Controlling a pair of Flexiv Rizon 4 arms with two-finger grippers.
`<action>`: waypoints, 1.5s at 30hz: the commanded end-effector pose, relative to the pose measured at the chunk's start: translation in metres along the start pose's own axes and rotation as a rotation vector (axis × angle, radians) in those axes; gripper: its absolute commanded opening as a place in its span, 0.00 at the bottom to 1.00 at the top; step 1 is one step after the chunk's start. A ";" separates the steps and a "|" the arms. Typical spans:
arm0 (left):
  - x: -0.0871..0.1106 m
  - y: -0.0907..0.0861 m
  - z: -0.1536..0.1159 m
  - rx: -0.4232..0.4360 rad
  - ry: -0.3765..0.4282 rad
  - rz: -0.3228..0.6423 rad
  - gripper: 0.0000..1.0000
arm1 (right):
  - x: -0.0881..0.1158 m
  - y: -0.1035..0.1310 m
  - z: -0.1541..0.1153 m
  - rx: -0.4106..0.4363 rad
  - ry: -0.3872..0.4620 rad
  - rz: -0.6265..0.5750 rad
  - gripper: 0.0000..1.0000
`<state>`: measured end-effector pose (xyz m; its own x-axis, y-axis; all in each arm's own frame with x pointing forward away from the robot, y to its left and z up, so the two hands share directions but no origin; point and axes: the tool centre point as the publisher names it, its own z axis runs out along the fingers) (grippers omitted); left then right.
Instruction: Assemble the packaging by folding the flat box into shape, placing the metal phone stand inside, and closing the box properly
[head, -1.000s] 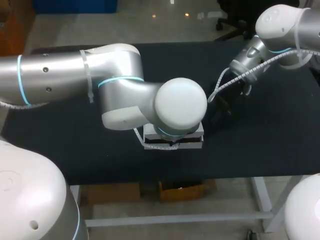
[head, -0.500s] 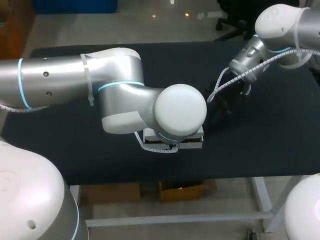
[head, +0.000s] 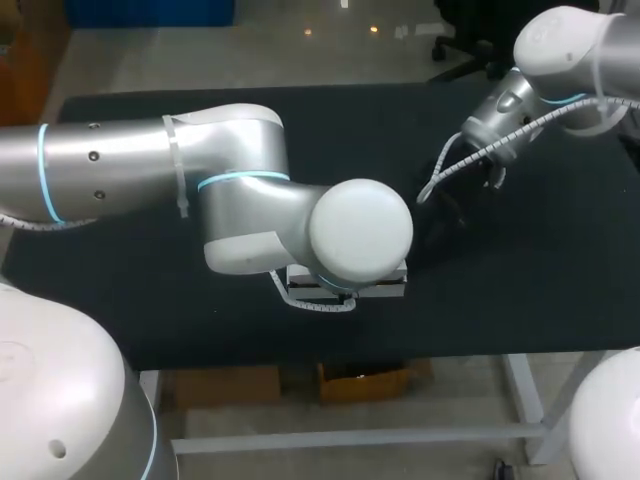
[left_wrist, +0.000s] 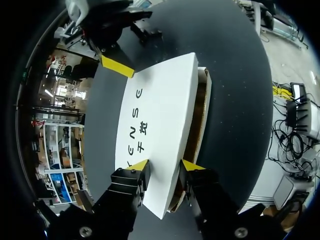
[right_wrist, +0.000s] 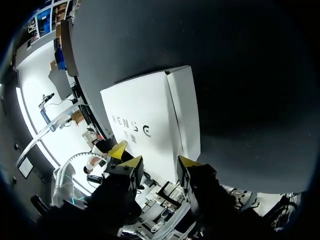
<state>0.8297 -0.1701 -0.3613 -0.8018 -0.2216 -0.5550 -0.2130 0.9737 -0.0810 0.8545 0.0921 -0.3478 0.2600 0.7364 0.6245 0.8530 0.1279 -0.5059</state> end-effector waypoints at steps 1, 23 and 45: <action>0.003 -0.003 0.000 -0.007 -0.008 -0.002 0.38 | 0.000 -0.013 -0.005 -0.035 0.001 0.000 0.39; 0.005 -0.002 0.002 -0.009 -0.004 -0.005 0.38 | 0.010 -0.031 -0.008 -0.101 -0.030 -0.042 0.00; 0.007 -0.002 0.002 -0.008 -0.005 0.003 0.39 | 0.005 -0.028 0.019 -0.071 -0.035 -0.058 0.00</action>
<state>0.8273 -0.1708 -0.3647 -0.8031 -0.2190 -0.5542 -0.2121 0.9742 -0.0777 0.8213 0.1049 -0.3371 0.1932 0.7555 0.6260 0.8994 0.1187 -0.4208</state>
